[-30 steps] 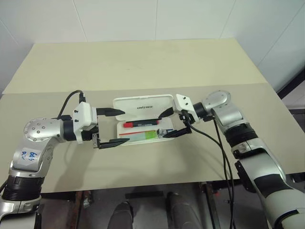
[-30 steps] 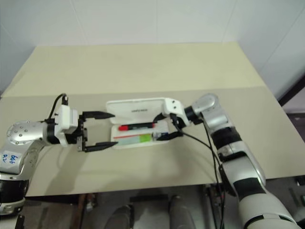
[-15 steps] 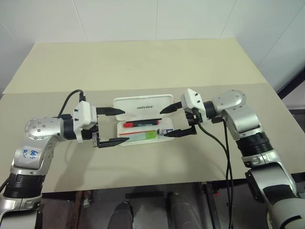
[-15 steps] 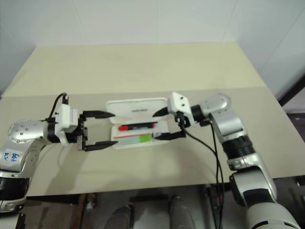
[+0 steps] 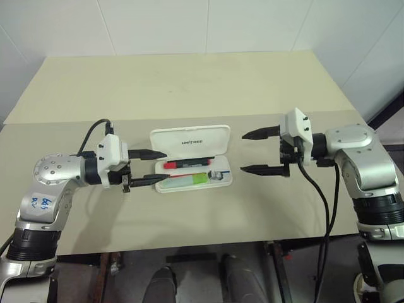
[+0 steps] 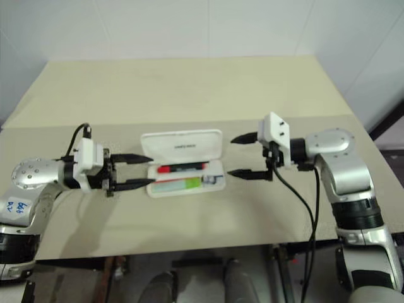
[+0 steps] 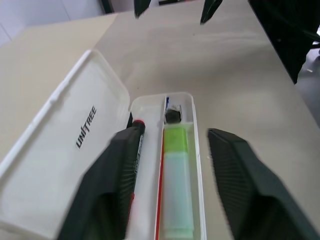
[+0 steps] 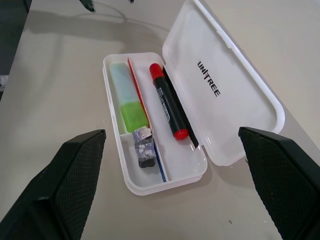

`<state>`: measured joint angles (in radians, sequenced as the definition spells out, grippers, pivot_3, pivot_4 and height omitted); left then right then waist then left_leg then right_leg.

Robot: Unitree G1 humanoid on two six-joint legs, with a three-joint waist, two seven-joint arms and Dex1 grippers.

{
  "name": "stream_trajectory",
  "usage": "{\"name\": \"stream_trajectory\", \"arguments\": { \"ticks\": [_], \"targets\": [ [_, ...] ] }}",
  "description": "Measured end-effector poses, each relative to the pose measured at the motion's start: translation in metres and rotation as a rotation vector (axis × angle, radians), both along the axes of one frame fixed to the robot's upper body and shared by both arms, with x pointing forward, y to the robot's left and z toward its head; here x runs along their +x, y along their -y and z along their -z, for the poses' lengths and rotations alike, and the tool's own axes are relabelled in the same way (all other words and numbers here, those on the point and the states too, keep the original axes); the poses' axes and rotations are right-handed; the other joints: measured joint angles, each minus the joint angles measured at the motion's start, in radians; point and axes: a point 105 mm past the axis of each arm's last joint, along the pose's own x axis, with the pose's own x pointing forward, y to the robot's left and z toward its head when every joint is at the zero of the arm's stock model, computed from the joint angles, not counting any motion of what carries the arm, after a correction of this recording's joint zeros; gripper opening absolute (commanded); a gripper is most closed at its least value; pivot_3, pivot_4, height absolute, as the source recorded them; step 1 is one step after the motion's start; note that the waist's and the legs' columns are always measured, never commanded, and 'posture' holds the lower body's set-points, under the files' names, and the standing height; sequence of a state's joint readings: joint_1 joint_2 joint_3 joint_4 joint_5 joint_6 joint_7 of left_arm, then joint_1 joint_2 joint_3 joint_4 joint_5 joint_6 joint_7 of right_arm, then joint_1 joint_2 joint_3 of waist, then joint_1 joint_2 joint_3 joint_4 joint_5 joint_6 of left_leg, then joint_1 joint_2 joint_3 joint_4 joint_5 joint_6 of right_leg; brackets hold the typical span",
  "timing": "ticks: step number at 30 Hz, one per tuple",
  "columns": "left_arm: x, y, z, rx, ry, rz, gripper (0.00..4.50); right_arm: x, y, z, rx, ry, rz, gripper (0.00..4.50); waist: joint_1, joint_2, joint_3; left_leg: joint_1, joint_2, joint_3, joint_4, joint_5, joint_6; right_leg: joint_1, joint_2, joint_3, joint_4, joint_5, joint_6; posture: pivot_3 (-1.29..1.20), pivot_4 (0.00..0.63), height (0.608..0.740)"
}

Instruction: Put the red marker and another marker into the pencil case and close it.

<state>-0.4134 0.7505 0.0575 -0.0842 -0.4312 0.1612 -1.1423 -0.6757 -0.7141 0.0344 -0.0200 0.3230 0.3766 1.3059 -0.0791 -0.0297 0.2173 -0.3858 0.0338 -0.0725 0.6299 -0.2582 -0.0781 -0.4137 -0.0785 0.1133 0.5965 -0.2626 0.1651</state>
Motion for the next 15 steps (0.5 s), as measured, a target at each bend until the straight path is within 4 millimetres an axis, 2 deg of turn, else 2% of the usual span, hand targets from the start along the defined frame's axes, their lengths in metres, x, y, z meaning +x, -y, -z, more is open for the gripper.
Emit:
{"name": "stream_trajectory", "arguments": {
  "ticks": [3, 4, 15],
  "targets": [
    [0.004, 0.011, 0.009, -0.002, -0.025, 0.015, 0.11, -0.002, -0.002, -0.002, 0.006, 0.012, 0.010, 4.50, 0.002, 0.000, 0.000, 0.000, 0.000, 0.000, 0.000, 0.000, 0.000, 0.000, 0.000, 0.000, -0.001, 0.000, 0.000, 0.00, 0.150, 0.740],
    [0.005, 0.014, 0.011, 0.002, -0.030, 0.021, 0.03, -0.002, -0.002, -0.001, 0.008, 0.010, 0.016, 4.50, 0.002, 0.000, 0.000, 0.000, 0.000, 0.000, 0.000, 0.000, 0.000, 0.000, 0.000, 0.000, -0.001, 0.000, 0.000, 0.00, 0.150, 0.740],
    [0.017, 0.046, 0.034, 0.021, -0.096, 0.014, 0.03, -0.007, -0.002, 0.002, 0.026, 0.010, 0.055, 4.50, 0.010, 0.000, 0.000, -0.001, 0.000, 0.000, 0.000, 0.000, 0.000, 0.000, 0.000, 0.000, -0.001, 0.000, 0.001, 0.00, 0.150, 0.740]
  ]
}}
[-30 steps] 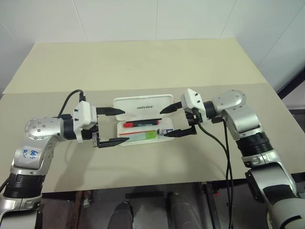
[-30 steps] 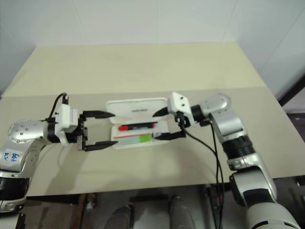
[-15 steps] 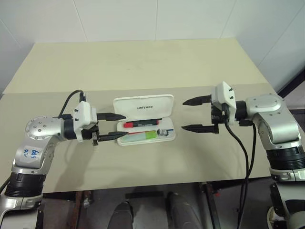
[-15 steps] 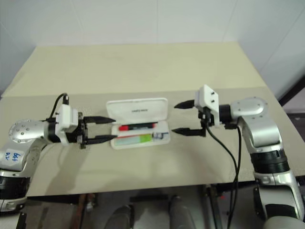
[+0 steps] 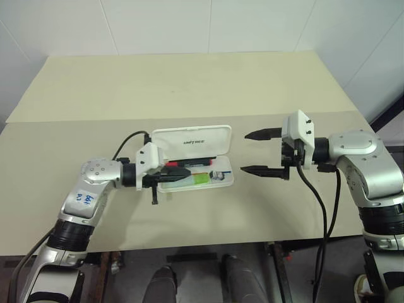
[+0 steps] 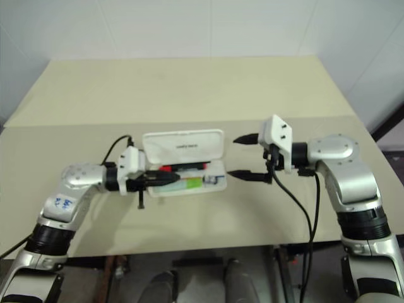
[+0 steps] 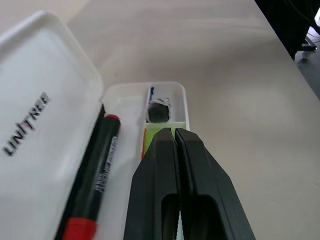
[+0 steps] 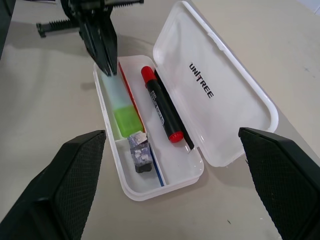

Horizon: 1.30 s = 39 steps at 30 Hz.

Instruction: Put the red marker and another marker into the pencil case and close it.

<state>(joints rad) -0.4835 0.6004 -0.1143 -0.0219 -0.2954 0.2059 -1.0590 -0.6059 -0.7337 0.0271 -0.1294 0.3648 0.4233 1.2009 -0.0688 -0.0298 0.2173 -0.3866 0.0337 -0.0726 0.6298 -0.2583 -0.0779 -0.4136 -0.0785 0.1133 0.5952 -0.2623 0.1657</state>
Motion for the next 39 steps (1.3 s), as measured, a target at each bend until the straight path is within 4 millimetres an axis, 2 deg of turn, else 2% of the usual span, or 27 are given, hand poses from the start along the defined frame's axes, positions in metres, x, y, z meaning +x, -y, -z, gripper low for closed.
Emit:
{"name": "stream_trajectory", "arguments": {
  "ticks": [6, 13, 20, 31, 39],
  "targets": [
    [0.006, 0.016, 0.003, 0.010, -0.003, -0.007, 0.03, -0.004, -0.002, 0.002, 0.020, 0.000, 0.020, 4.50, 0.015, 0.000, 0.000, 0.000, 0.000, 0.000, 0.000, 0.000, 0.000, 0.000, 0.000, 0.000, 0.000, 0.000, 0.000, 0.00, 0.150, 0.740],
    [0.017, 0.043, 0.001, 0.010, -0.010, -0.014, 0.03, -0.006, -0.005, 0.000, 0.038, 0.016, 0.032, 4.50, 0.030, 0.000, 0.000, -0.001, 0.000, 0.000, 0.000, 0.000, 0.000, 0.000, 0.000, 0.000, -0.002, 0.000, 0.001, 0.00, 0.150, 0.740],
    [0.022, 0.051, 0.008, 0.044, -0.020, -0.015, 0.03, -0.008, -0.004, 0.000, 0.050, 0.017, 0.047, 4.50, 0.037, 0.000, 0.000, -0.001, 0.000, 0.000, 0.000, 0.000, 0.000, 0.000, 0.000, 0.000, -0.002, 0.000, 0.001, 0.00, 0.150, 0.740],
    [0.024, 0.053, 0.021, 0.101, -0.061, 0.013, 0.03, -0.013, -0.001, -0.002, 0.063, 0.031, 0.082, 4.50, 0.039, 0.000, 0.000, -0.001, 0.000, 0.000, 0.000, 0.000, 0.000, 0.000, 0.000, 0.000, -0.002, 0.000, 0.001, 0.00, 0.150, 0.740],
    [0.028, 0.066, 0.026, 0.111, -0.062, 0.037, 0.03, -0.015, 0.001, -0.005, 0.077, 0.054, 0.103, 4.50, 0.041, 0.000, 0.000, -0.001, 0.000, 0.000, 0.000, 0.000, 0.000, 0.000, 0.000, 0.000, -0.003, 0.000, 0.001, 0.00, 0.150, 0.740]
  ]
}}
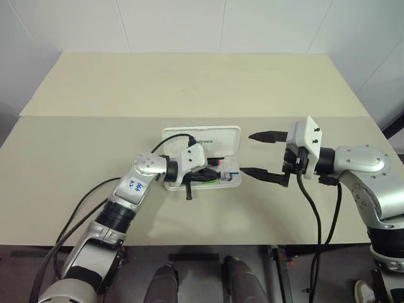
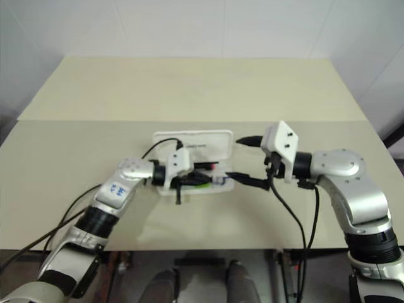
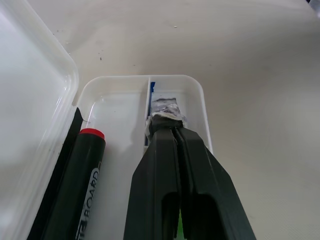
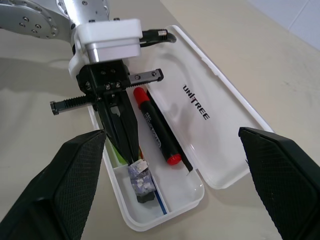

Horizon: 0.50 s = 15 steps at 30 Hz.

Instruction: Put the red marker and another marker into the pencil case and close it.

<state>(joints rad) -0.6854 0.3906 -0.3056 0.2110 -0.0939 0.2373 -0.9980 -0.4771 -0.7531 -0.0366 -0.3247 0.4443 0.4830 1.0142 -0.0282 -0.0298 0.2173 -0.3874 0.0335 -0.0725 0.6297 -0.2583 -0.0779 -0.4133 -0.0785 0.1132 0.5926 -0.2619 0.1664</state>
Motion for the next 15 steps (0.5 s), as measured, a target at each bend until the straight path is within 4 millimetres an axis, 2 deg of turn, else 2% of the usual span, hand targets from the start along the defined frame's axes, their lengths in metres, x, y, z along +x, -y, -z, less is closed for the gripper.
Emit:
{"name": "stream_trajectory", "arguments": {
  "ticks": [10, 15],
  "targets": [
    [-0.002, 0.007, -0.001, -0.006, 0.019, 0.024, 0.03, 0.000, 0.000, 0.002, 0.014, -0.008, 0.010, 4.50, -0.001, 0.000, 0.000, 0.000, 0.000, 0.000, 0.000, 0.000, 0.000, 0.000, 0.000, 0.000, 0.000, 0.000, 0.000, 0.00, 0.150, 0.740],
    [-0.010, -0.014, -0.017, -0.034, 0.058, 0.033, 0.03, -0.001, -0.001, 0.003, 0.021, -0.010, 0.006, 4.50, -0.003, 0.000, 0.000, 0.000, 0.000, 0.000, -0.001, 0.000, 0.000, 0.000, 0.000, 0.000, 0.000, 0.000, 0.000, 0.00, 0.150, 0.740]
  ]
}}
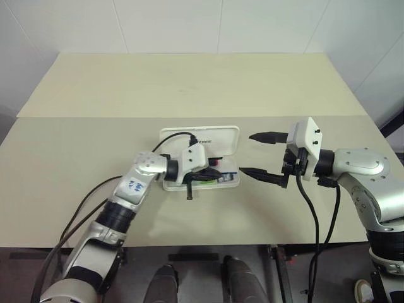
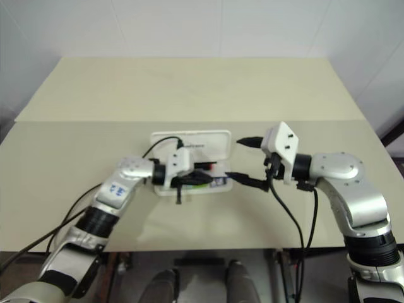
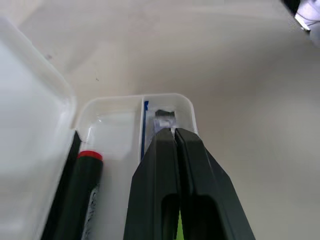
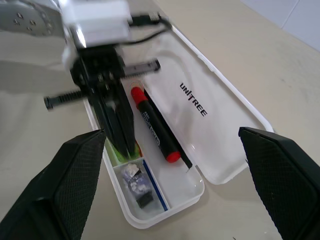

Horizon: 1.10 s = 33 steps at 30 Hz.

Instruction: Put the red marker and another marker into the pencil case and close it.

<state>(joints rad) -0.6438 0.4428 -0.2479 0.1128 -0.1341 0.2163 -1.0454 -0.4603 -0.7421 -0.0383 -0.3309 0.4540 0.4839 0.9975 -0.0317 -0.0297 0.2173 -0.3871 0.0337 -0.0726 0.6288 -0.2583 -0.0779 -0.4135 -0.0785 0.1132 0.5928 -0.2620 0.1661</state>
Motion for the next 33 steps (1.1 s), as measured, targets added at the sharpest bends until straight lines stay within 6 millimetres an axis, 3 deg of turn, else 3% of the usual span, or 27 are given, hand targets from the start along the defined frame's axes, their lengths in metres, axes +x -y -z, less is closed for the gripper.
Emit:
{"name": "stream_trajectory", "arguments": {
  "ticks": [7, 12, 18, 22, 28, 33],
  "targets": [
    [-0.011, -0.033, -0.021, -0.074, 0.035, -0.044, 0.03, 0.001, -0.001, 0.001, 0.002, -0.006, -0.005, 4.50, 0.003, 0.000, 0.000, 0.000, 0.000, 0.000, 0.001, 0.000, 0.000, 0.000, 0.000, 0.000, 0.000, 0.000, 0.000, 0.00, 0.150, 0.740],
    [-0.033, -0.067, -0.037, -0.162, 0.025, -0.068, 0.03, 0.002, -0.002, 0.004, -0.003, -0.022, -0.024, 4.50, -0.006, 0.000, 0.000, 0.000, 0.001, 0.000, -0.001, 0.000, 0.001, 0.000, 0.000, 0.000, 0.000, -0.001, -0.001, 0.00, 0.150, 0.740],
    [-0.043, -0.101, -0.035, -0.152, 0.010, -0.159, 0.03, 0.001, -0.001, 0.003, 0.004, -0.028, -0.045, 4.50, -0.004, 0.000, 0.000, 0.000, 0.001, 0.000, 0.000, 0.000, 0.001, 0.000, 0.000, 0.000, -0.001, -0.003, -0.005, 0.00, 0.150, 0.740],
    [-0.036, -0.125, -0.043, -0.157, 0.049, -0.248, 0.03, -0.002, 0.007, 0.001, 0.021, -0.034, -0.039, 4.50, 0.002, 0.000, 0.000, 0.000, 0.000, 0.000, 0.001, 0.000, 0.001, 0.001, 0.000, 0.000, -0.001, -0.005, -0.009, 0.00, 0.150, 0.740],
    [-0.015, -0.166, -0.044, -0.199, 0.056, -0.416, 0.03, -0.006, 0.037, 0.003, 0.042, -0.083, 0.058, 4.50, 0.002, 0.000, 0.000, 0.000, 0.000, 0.000, 0.000, 0.000, 0.001, 0.000, 0.000, -0.001, -0.001, -0.004, -0.007, 0.00, 0.150, 0.740],
    [0.006, -0.174, -0.053, -0.213, 0.086, -0.468, 0.03, -0.006, 0.042, 0.002, 0.037, -0.059, 0.080, 4.50, 0.000, 0.000, 0.000, 0.001, 0.000, 0.001, 0.001, 0.000, 0.001, 0.001, 0.000, -0.001, -0.001, -0.004, -0.007, 0.00, 0.150, 0.740]
  ]
}}
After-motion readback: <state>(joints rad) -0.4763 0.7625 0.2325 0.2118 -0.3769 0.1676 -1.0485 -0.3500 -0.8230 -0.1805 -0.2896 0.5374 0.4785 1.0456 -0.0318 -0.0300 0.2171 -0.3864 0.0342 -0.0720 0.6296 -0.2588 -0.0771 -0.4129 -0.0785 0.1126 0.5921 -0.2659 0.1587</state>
